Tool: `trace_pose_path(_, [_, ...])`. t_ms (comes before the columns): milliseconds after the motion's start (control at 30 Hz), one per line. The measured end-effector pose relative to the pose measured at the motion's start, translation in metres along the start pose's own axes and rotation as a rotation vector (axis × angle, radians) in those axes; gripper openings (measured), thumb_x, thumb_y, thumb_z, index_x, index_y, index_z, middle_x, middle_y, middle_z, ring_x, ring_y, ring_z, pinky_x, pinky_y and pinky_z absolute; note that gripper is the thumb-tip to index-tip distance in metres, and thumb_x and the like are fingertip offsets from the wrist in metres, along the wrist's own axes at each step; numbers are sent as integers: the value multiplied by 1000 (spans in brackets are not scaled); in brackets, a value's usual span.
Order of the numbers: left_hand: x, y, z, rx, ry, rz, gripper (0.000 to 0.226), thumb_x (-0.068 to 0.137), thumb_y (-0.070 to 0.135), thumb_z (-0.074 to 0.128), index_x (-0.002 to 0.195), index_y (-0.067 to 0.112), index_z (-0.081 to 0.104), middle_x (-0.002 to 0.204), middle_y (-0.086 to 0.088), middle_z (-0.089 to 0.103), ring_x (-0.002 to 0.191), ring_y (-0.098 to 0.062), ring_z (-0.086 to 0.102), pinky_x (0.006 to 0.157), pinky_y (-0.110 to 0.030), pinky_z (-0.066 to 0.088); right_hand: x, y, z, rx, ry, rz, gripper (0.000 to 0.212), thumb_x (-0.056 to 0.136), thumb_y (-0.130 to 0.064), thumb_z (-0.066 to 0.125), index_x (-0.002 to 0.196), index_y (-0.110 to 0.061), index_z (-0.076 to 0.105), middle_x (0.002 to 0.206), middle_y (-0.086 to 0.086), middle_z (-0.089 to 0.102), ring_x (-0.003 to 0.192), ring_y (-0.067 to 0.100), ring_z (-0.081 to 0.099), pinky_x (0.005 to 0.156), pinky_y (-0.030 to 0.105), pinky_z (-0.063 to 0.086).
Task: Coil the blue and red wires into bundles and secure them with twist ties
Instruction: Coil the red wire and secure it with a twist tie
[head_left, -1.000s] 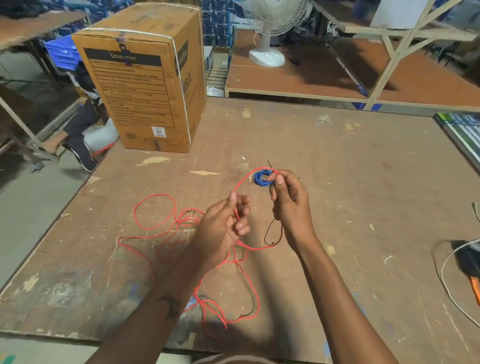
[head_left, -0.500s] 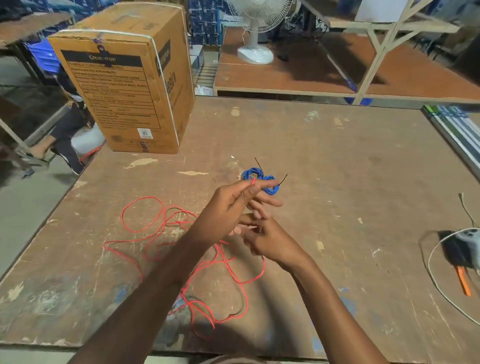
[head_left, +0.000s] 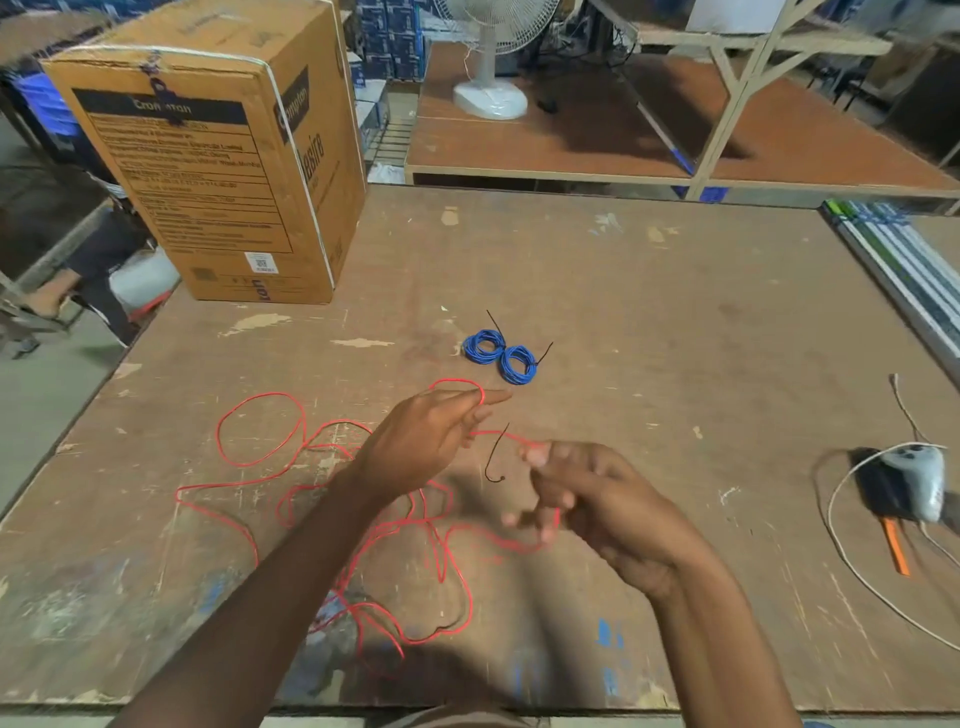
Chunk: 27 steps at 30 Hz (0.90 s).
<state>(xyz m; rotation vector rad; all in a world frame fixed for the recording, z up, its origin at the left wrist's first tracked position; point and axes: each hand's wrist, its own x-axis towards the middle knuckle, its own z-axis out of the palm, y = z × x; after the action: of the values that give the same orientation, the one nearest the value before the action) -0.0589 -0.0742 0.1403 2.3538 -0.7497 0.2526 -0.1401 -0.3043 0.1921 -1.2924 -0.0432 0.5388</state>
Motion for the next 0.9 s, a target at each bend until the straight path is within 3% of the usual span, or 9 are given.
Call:
trace_pose_path(67, [-5, -2, -6, -24, -13, -64, 41, 114, 41, 36, 132, 31, 72, 109, 29, 71, 102, -1, 67, 94, -32, 52, -7, -15, -7, 178, 34, -103, 24, 107, -16, 55, 111, 2, 70, 65, 0, 38, 45, 12, 46, 86, 55, 63])
trace_pose_path(167, [-9, 2, -13, -73, -189, -119, 45, 113, 49, 31, 115, 36, 75, 106, 29, 68, 102, -3, 65, 96, -40, 51, -3, -29, -15, -225, 145, -282, 29, 113, -18, 49, 122, -10, 76, 73, 0, 47, 55, 14, 36, 60, 30, 45])
trace_pose_path(267, [-11, 22, -16, -209, -299, -96, 44, 115, 43, 34, 110, 31, 76, 94, 12, 72, 85, -13, 66, 88, -41, 51, 15, -41, -12, -737, 295, -526, 28, 116, -23, 50, 112, -27, 77, 79, -10, 60, 67, 8, 52, 68, 26, 40])
trace_pose_path(367, [-7, 43, -17, -500, -325, -131, 45, 116, 29, 36, 110, 18, 79, 63, 11, 46, 60, -10, 38, 65, -21, 40, 44, -44, -7, -670, 517, -738, 23, 114, -13, 54, 113, -18, 76, 89, -8, 71, 85, 13, 69, 78, 26, 48])
trace_pose_path(500, [-6, 61, -22, -754, -278, -18, 45, 115, 28, 34, 115, 14, 77, 66, -5, 24, 59, -15, 26, 63, -52, 35, 92, -22, -5, -438, 525, -646, 10, 106, -15, 68, 105, -21, 76, 99, -4, 77, 94, 26, 75, 69, 38, 52])
trace_pose_path(600, [-4, 54, 1, -683, -22, -38, 38, 112, 53, 34, 127, 46, 68, 69, 9, 41, 61, -4, 37, 61, -37, 24, 98, 15, 1, -490, 385, -580, 18, 103, -15, 68, 105, -31, 77, 105, -6, 78, 105, 21, 74, 89, 51, 60])
trace_pose_path(667, [-1, 53, 17, -723, -9, -10, 35, 107, 66, 34, 133, 60, 58, 75, 20, 49, 69, 2, 45, 70, -31, 27, 91, 38, 11, -553, 330, -502, 39, 102, -10, 58, 94, -44, 74, 92, -13, 75, 92, 9, 72, 76, 40, 58])
trace_pose_path(767, [15, 77, -23, -848, -17, -122, 43, 114, 22, 30, 137, 9, 64, 68, 2, 36, 57, -12, 35, 57, -26, 33, 76, 65, 27, -583, 308, -437, 59, 108, -4, 54, 78, -54, 64, 70, -24, 65, 67, -2, 60, 65, 19, 42])
trace_pose_path(900, [27, 74, -36, -759, 154, -112, 41, 116, 17, 31, 143, 5, 59, 73, -5, 55, 65, -22, 57, 69, -29, 50, 55, 70, 39, -664, 185, -466, 28, 115, -33, 48, 103, -51, 65, 81, -9, 69, 82, 16, 70, 81, 42, 55])
